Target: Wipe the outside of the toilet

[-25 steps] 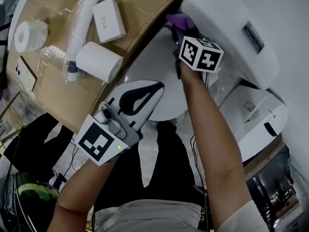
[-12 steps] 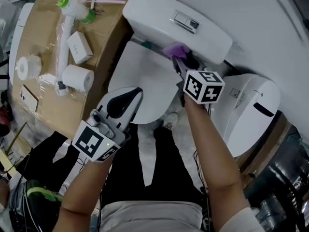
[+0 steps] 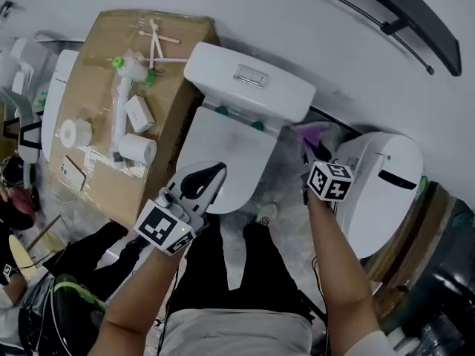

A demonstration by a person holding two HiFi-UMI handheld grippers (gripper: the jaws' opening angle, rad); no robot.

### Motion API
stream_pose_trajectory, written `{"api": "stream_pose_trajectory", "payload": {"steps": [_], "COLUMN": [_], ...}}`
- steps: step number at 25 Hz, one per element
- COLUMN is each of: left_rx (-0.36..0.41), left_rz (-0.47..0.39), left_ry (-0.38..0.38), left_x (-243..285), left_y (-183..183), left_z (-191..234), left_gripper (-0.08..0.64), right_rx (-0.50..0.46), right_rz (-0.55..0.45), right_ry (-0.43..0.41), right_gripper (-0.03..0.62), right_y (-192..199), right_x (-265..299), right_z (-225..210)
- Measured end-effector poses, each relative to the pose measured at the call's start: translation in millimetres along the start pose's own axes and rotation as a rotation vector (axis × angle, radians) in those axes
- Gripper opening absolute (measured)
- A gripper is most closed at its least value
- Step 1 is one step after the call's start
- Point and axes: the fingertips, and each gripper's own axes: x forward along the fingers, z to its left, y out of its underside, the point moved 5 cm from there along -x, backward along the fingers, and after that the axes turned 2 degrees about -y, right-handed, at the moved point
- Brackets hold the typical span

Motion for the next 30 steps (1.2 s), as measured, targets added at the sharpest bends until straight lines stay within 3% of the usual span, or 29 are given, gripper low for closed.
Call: {"api": "stream_pose_trajectory", "payload": {"steps": [8,12,15,19,24,30], "left_rx": [0.055,0.098,0.082,0.092,0.104,0.100], "left_rz": [-0.019,-0.062,-0.100,-0.133,-0.178,-0.234], "left_ry": [-0.009,-0.009,-0.031,-0.043,-0.040,-0.148], "left_x": [-12,-24,-41,-65,-105,-146], "left_y": [-51,-86,-109,-136,-161,-172], "left_z": [-41,-67,-93,-133,-177,-194], "left_gripper": [0.006,0.006,0.006,0.006,0.006,0.006], "right_rx": [-0.180,-0.263,-0.287,-0.317,-0.426,-0.477], "right_rz": [-0.093,-0.140,-0.177,-0.210,-0.209,-0.228], "right_ry": [-0.105,-0.198,-0.280,-0.394,-0.542,-0.652], "right_gripper": [0.089,0.091,0.091,0.091,0.091,0.091], "right_y": [-68,-102,-121,-138,-146,-152], "right_x": [-91,-135,-169,-214,-275,-305], "right_z": [57,103,139,181,240,278]}}
